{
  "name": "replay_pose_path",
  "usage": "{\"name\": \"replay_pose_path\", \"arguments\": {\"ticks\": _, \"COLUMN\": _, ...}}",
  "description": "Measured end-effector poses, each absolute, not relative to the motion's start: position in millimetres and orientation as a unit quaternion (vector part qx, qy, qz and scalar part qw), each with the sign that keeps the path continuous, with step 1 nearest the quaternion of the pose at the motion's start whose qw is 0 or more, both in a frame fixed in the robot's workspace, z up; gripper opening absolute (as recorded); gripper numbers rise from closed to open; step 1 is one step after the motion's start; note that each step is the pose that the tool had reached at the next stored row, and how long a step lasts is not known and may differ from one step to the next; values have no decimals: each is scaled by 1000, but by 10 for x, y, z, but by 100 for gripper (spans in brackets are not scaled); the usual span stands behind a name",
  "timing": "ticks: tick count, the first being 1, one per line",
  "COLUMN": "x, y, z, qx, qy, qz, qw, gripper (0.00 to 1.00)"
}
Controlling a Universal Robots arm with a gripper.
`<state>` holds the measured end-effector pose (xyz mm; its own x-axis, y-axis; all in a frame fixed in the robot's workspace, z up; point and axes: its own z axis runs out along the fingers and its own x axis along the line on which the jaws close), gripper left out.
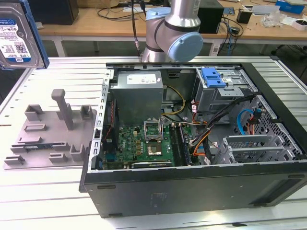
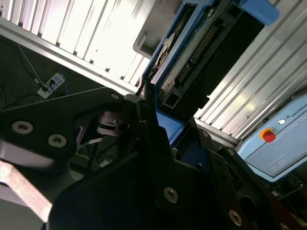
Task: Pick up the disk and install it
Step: 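Pick up the disk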
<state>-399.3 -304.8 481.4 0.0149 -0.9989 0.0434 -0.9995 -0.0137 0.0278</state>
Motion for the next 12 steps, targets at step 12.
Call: {"name": "replay_pose_path", "arguments": {"ticks": 12, "x": -3873, "y": -3082, "z": 4843, "qx": 712, "qy": -702, "qz": 6, "qw": 25, "gripper": 37}}
